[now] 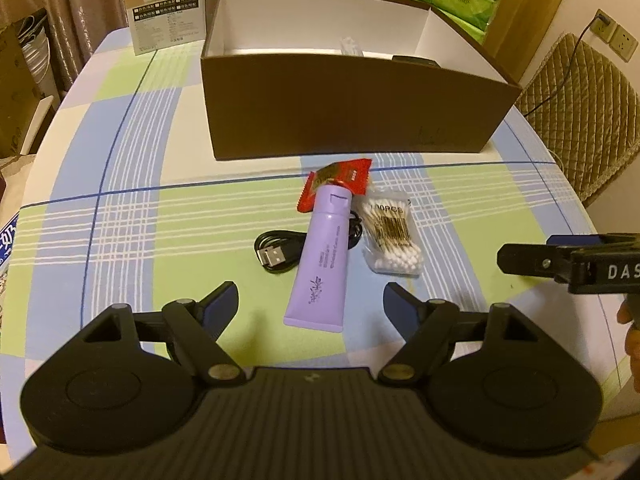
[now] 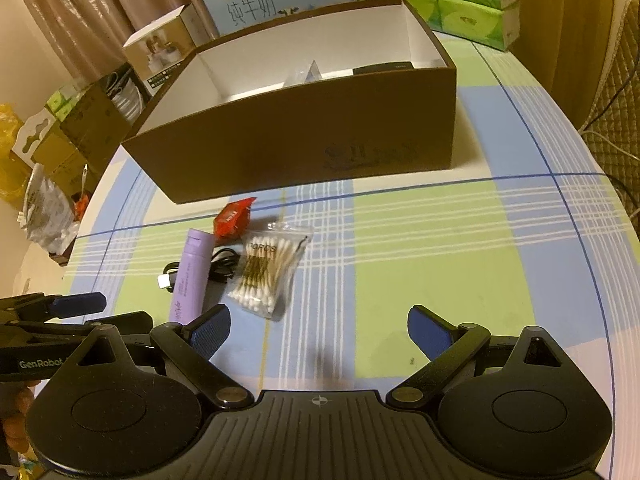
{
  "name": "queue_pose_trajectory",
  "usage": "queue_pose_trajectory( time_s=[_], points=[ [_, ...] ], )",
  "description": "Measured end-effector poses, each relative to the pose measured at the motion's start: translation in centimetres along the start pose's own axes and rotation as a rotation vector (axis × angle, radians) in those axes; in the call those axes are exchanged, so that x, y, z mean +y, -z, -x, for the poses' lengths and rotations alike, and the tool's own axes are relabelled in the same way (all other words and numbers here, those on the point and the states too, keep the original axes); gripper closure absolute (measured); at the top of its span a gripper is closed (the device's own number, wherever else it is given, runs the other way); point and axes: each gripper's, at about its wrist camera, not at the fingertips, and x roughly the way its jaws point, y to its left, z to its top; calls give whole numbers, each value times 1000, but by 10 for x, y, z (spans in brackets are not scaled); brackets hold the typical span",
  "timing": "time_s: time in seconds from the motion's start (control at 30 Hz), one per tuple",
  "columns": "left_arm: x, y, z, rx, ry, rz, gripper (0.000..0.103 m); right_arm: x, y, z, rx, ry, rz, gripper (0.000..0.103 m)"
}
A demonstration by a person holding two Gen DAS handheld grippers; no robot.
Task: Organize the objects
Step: 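Grasp the purple tube with left tool while right tool grasps the cotton swab bag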
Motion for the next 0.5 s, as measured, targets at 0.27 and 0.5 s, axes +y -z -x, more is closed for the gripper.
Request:
queue_pose_trajectory(
  time_s=[0.27,0.5],
  points=[
    [3,12,-28,-5,5,-7,47,-9,2,-5,13,18,-27,10],
    [-2,9,-46,-22,27,-33,54,-17,1,-9,24,29,-49,10]
  ],
)
